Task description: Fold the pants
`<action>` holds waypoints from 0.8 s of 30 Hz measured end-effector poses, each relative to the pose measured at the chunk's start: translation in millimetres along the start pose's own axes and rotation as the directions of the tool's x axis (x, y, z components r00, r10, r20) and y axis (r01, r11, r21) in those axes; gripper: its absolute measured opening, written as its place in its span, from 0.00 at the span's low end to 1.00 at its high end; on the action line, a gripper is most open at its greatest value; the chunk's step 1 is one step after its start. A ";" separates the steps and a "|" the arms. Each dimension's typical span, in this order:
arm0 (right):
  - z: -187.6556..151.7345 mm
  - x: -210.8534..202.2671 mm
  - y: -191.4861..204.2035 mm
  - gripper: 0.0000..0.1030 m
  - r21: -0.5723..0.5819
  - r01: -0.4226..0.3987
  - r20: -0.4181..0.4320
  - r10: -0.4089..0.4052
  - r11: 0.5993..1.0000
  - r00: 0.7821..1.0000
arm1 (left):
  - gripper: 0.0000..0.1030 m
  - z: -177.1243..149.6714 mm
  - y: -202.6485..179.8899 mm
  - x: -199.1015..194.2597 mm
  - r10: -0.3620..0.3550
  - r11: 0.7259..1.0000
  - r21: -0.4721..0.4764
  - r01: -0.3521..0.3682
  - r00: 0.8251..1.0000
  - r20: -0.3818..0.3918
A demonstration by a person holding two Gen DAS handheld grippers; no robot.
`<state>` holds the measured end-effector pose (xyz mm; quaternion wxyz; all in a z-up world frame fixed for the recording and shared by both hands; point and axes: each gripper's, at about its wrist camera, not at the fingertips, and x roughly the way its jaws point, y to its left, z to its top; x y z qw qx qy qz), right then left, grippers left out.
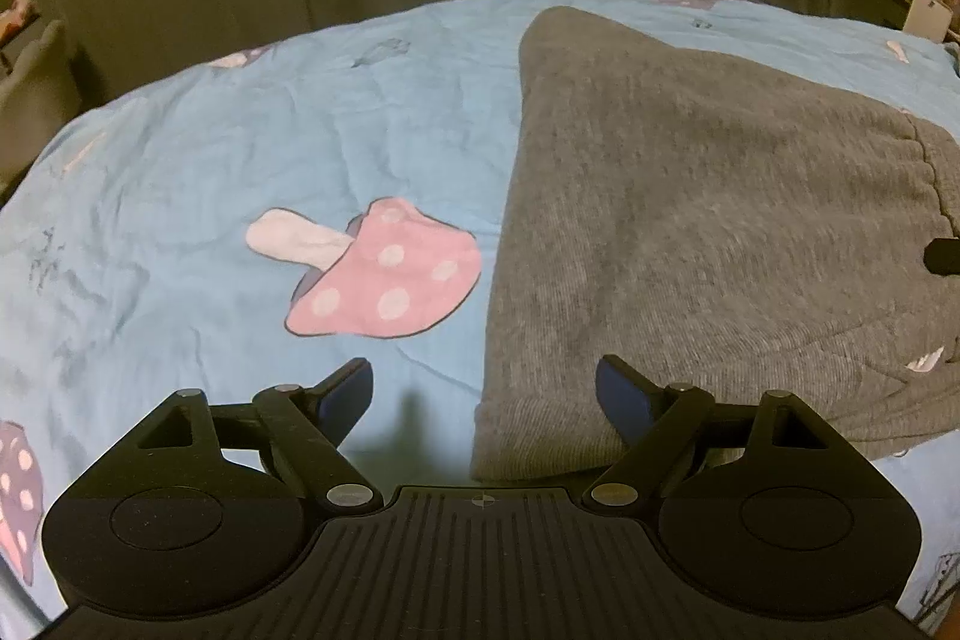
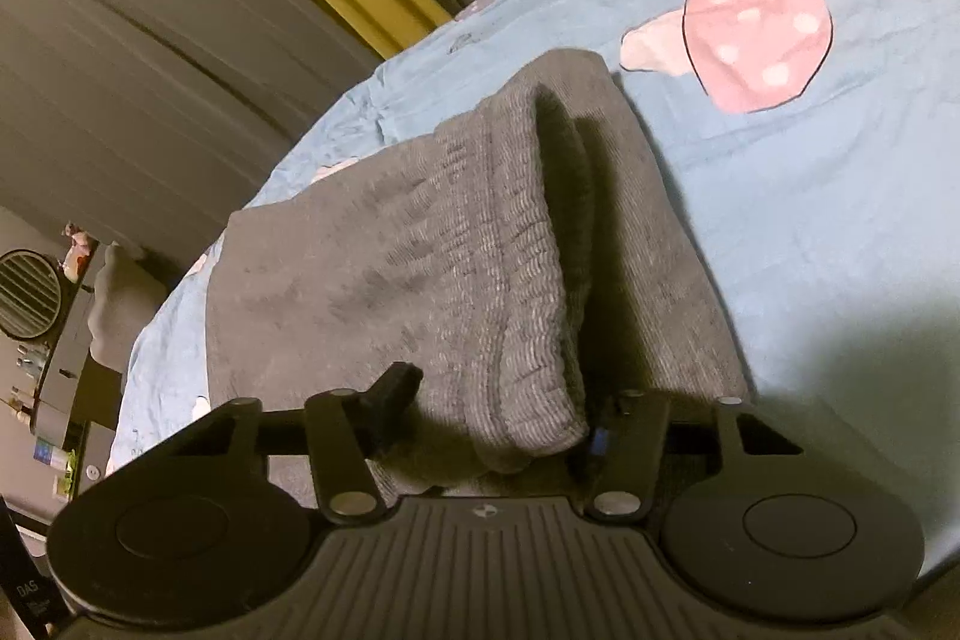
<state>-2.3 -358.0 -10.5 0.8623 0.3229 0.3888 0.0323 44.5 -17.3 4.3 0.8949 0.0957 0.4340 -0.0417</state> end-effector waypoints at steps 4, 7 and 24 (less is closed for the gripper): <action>-4.5 -7.8 11.9 0.47 -0.061 0.031 0.047 -0.029 0.998 0.999 | 0.85 -0.1 -1.1 -1.3 0.007 1.000 0.006 -0.007 1.000 0.001; -0.5 -19.9 17.8 0.43 -0.055 0.001 0.092 0.004 0.998 0.996 | 0.85 0.9 3.5 -8.7 0.003 1.000 -0.009 -0.003 1.000 0.008; 3.2 3.2 -4.2 0.67 0.053 -0.038 -0.005 0.038 0.998 0.999 | 0.93 -15.2 -5.6 -7.5 -0.187 0.974 0.117 0.192 0.981 -0.052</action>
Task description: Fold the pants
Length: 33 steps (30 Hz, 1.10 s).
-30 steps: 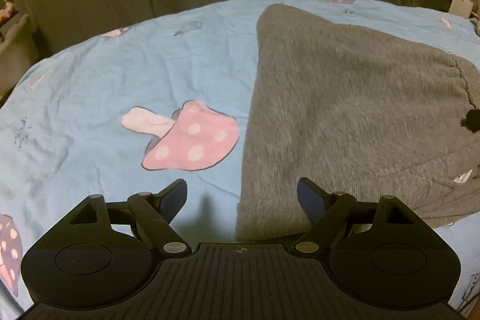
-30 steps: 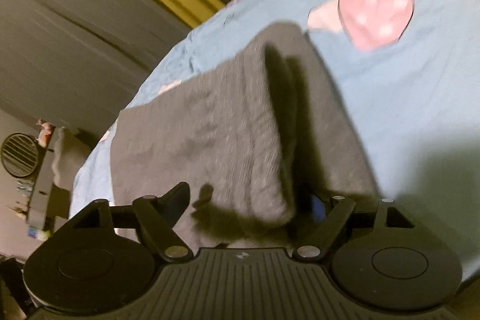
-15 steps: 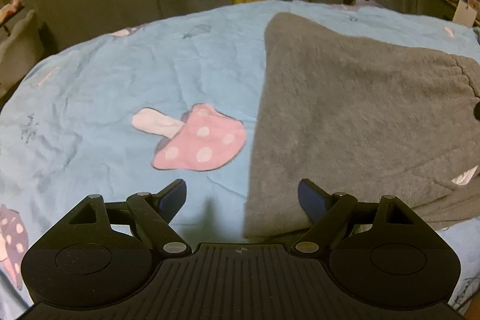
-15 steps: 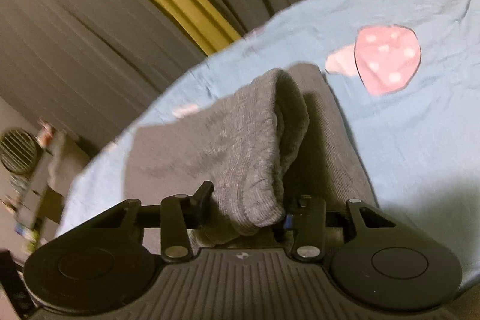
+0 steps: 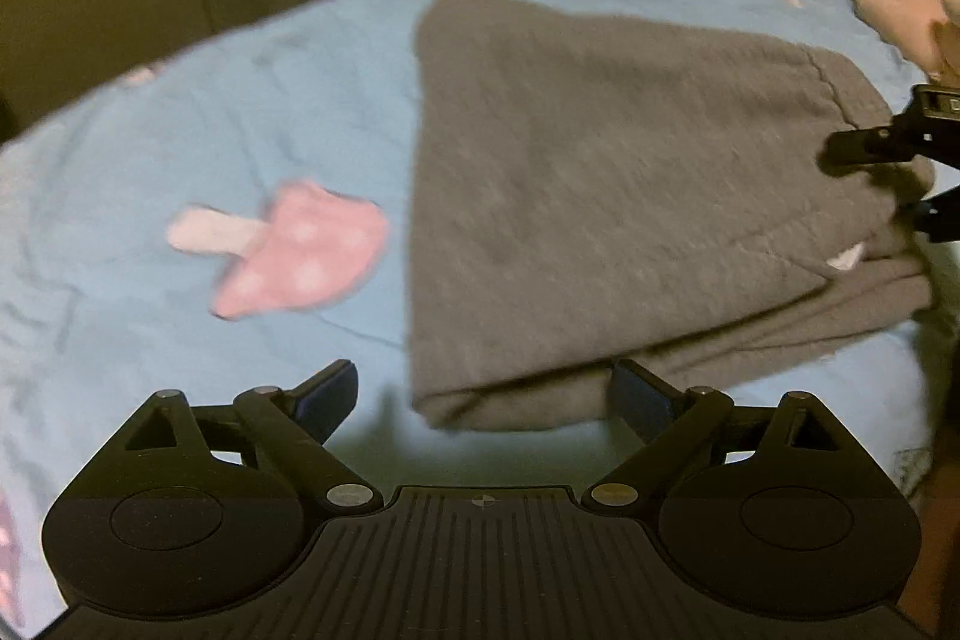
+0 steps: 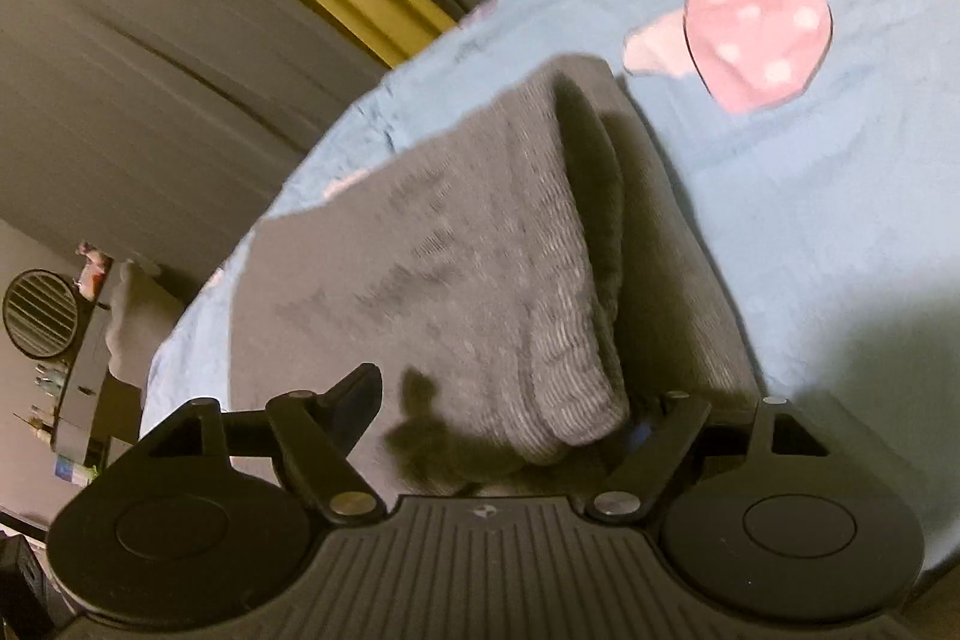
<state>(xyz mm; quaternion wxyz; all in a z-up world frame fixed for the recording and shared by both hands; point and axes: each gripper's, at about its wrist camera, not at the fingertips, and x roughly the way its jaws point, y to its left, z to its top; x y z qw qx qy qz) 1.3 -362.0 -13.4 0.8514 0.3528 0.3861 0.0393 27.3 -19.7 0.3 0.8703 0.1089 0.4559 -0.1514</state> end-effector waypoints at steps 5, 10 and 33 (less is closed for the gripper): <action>3.6 -10.9 -6.4 0.44 0.092 -0.079 0.023 0.077 0.993 0.997 | 0.88 0.7 10.1 25.2 -0.011 0.996 -0.093 0.003 0.996 -0.084; 1.3 -19.4 -16.3 0.67 0.153 -0.087 0.001 0.088 0.984 0.996 | 0.83 1.2 31.0 26.0 0.046 0.972 -0.229 -0.054 0.998 -0.041; -15.9 -33.0 7.0 0.36 0.189 -0.138 0.131 0.114 0.972 0.985 | 0.32 -2.9 42.6 23.8 -0.018 0.940 -0.341 0.017 1.000 -0.001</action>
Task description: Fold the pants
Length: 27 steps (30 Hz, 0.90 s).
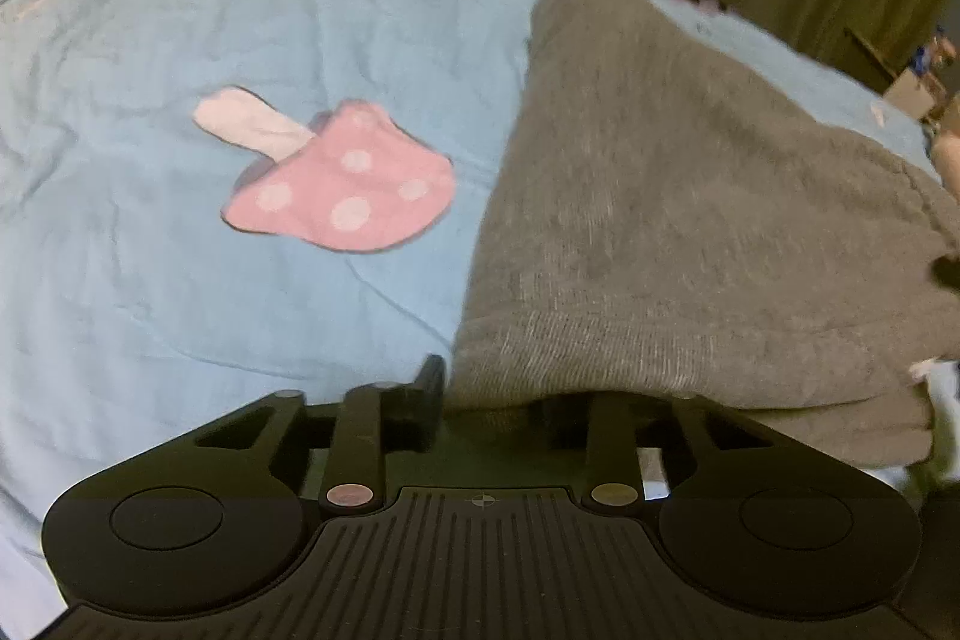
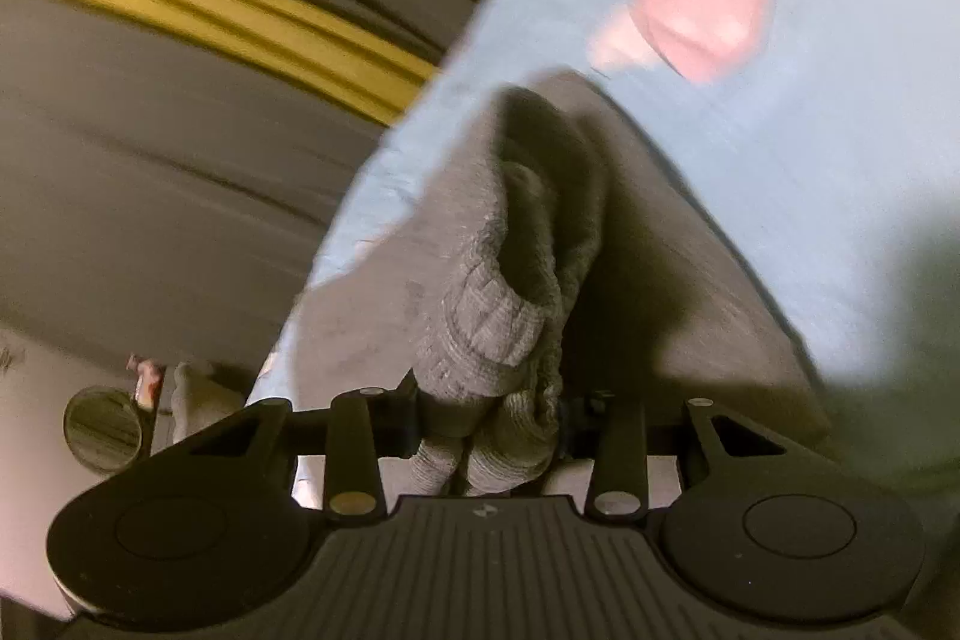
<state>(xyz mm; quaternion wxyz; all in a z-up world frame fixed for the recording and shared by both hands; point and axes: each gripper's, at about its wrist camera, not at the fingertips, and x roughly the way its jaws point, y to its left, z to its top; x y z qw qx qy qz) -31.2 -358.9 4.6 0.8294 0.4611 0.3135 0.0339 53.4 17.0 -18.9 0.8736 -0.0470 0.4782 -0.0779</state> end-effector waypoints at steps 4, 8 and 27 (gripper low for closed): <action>2.0 -33.3 15.3 0.36 0.039 -0.151 0.057 0.149 0.988 0.987 | 0.33 -4.5 3.1 -29.2 -0.013 0.999 -0.037 0.018 0.992 0.123; 4.4 -36.2 7.1 0.36 0.049 -0.128 0.068 0.124 0.991 0.990 | 0.34 -12.5 -10.6 -42.8 -0.009 1.000 -0.006 0.010 0.986 0.169; 7.6 -43.3 24.9 0.36 -0.024 -0.163 0.095 0.164 0.986 0.982 | 0.38 -33.8 -79.3 -30.7 -0.240 0.970 -0.009 0.242 0.965 0.103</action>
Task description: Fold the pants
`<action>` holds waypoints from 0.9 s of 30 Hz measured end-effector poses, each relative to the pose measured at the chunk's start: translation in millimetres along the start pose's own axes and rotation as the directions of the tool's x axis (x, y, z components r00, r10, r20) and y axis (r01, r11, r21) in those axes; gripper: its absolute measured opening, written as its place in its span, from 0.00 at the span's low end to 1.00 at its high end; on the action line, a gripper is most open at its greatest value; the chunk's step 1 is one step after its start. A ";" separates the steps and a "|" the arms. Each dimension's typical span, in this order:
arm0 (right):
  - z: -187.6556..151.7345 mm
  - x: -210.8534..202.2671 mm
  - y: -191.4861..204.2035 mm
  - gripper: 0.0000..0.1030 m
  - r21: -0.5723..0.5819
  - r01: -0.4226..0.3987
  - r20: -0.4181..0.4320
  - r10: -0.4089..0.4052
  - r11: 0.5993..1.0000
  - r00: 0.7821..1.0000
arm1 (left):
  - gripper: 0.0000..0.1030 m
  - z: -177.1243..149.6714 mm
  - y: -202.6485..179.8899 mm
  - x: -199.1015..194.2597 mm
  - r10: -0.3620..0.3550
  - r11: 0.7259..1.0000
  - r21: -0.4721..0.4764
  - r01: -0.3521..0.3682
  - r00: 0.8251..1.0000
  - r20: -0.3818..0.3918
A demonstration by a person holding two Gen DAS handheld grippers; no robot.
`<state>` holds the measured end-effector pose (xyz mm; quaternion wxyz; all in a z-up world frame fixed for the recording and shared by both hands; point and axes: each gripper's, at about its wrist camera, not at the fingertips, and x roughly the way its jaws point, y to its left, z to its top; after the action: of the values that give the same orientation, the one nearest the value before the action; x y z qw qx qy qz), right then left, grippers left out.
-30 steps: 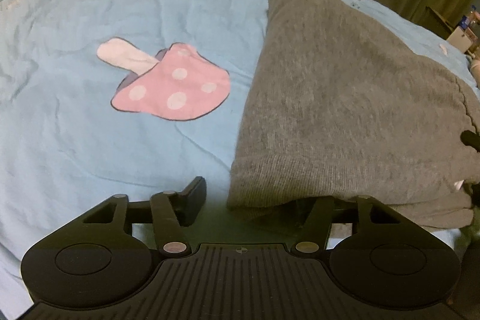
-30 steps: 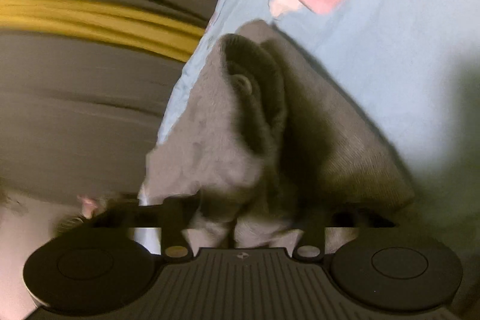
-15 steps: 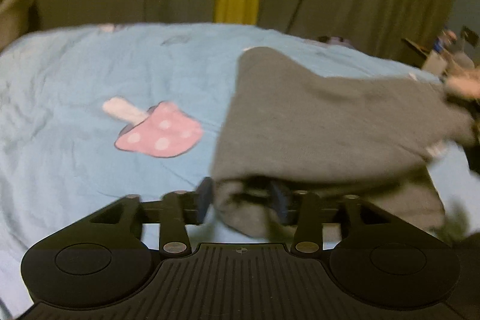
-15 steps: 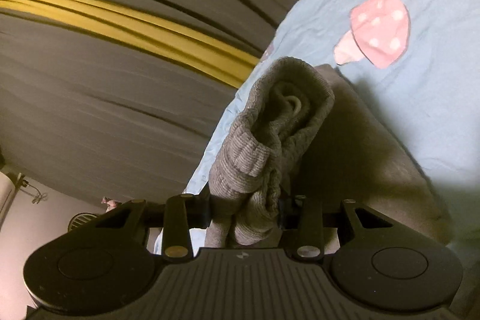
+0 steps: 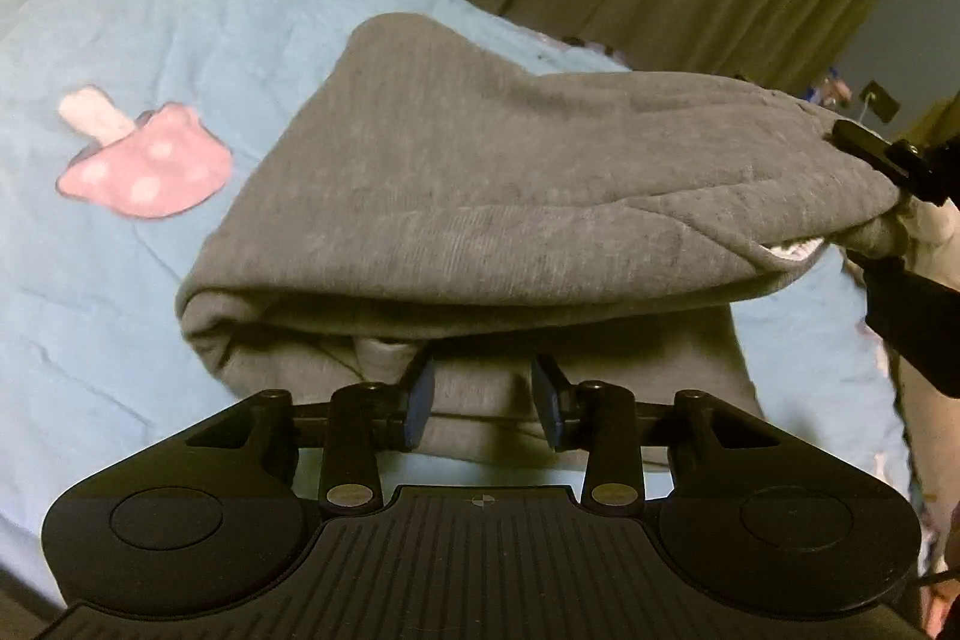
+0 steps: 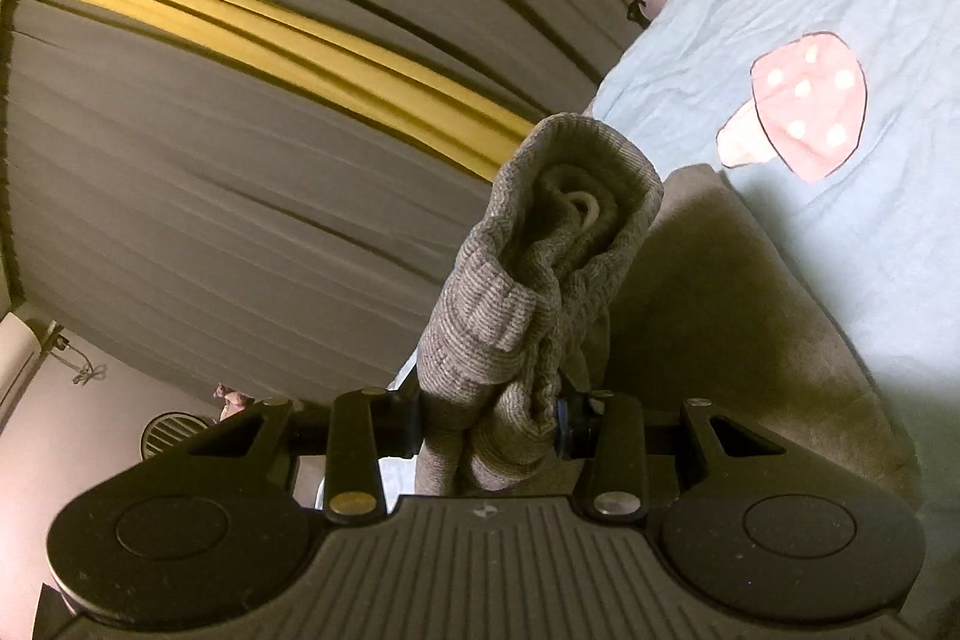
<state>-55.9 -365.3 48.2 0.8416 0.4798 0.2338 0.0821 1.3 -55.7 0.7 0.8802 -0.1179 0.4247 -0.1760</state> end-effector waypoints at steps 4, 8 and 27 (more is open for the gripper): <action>-4.0 -3.3 9.1 0.36 -0.033 -0.025 0.007 0.025 0.999 1.000 | 0.41 -4.0 -9.3 0.9 0.052 0.996 0.075 -0.056 0.997 0.050; -6.6 -4.5 11.2 0.36 -0.046 -0.029 0.014 0.029 0.999 0.999 | 0.40 -1.9 8.5 4.3 0.205 0.978 -0.046 -0.201 0.972 0.114; 15.9 -7.0 -45.1 0.96 -0.299 0.389 -0.026 -0.415 0.871 0.909 | 1.00 10.5 45.9 -97.0 0.329 0.927 -0.251 -0.278 0.924 0.193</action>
<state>-58.4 -403.8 19.1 0.8894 0.2893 0.3517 -0.0405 -36.8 26.4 59.2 0.9218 -0.1662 0.3491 0.0260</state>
